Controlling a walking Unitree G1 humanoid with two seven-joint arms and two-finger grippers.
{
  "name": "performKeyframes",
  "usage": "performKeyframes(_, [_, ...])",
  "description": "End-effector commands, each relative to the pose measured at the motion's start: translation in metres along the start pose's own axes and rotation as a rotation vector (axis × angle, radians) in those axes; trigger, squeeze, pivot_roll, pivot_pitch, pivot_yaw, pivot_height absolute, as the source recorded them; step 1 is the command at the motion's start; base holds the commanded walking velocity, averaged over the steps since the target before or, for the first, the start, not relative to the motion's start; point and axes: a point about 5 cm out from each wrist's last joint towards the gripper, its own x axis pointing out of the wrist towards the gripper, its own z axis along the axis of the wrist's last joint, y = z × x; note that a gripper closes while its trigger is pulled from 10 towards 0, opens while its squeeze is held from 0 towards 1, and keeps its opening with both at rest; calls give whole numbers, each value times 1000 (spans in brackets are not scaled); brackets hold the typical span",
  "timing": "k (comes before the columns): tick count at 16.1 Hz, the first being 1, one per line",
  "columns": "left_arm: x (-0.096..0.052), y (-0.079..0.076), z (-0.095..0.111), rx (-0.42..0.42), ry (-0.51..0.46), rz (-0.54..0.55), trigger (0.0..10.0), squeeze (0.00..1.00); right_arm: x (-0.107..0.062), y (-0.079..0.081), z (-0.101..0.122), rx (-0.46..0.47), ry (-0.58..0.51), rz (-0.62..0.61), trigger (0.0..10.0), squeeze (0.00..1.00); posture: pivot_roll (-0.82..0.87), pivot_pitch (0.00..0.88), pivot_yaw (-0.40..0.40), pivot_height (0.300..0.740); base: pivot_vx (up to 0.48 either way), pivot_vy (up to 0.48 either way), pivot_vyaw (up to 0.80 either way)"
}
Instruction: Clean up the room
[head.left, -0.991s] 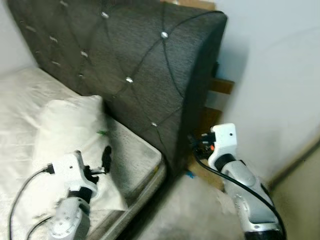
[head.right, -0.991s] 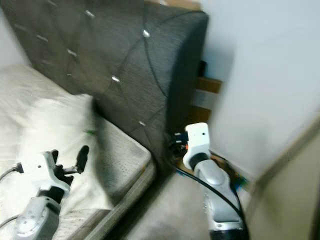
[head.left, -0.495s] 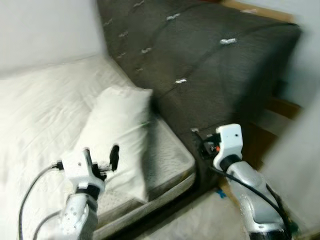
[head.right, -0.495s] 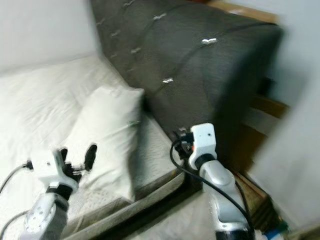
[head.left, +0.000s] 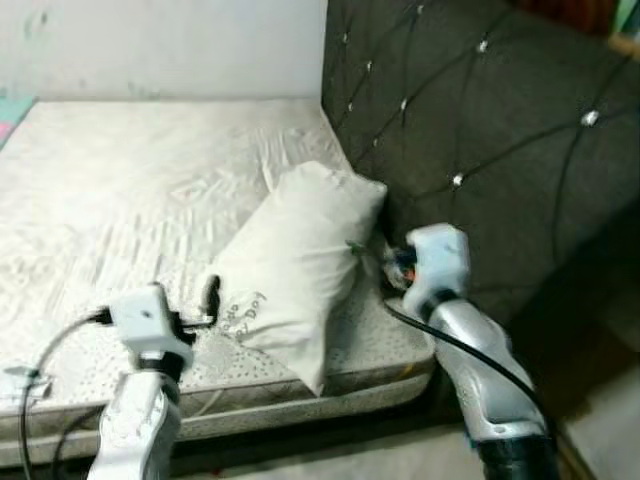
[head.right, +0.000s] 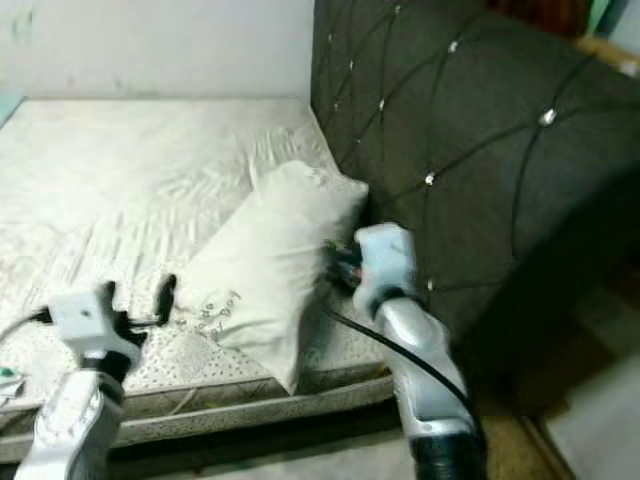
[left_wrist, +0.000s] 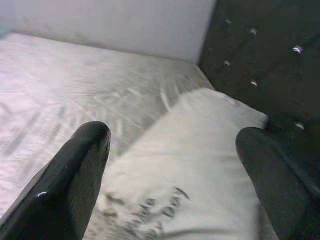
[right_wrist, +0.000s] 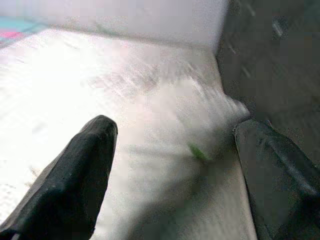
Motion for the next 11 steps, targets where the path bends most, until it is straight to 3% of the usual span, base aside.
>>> performKeyframes(1, [3,-6,6,-6,-27,-12,10000,0,-3,-10,0,-14,14,-34,10000,0,-44,0,-95,740,0,0,800])
performKeyframes(3, [4,-4,2,-15,-11,-5,10000,0,-4,-3,-15,1,40,-12,10000,0,-34,0,-87,740,0,0,0])
performKeyframes(6, [-3,-3,-2,-28,9,-14,10000,0,-6,4,-17,11,30,36,10000,0,-22,0,-33,740,0,0,0])
performKeyframes(10, [2,-1,2,-7,-1,-7,10000,0,-8,-2,-15,16,25,48,10000,0,-18,0,-3,740,0,0,0])
performKeyframes(11, [6,-4,8,19,-29,-7,10000,0,-7,-6,-12,-27,5,-15,10000,0,-8,0,-5,740,0,0,0])
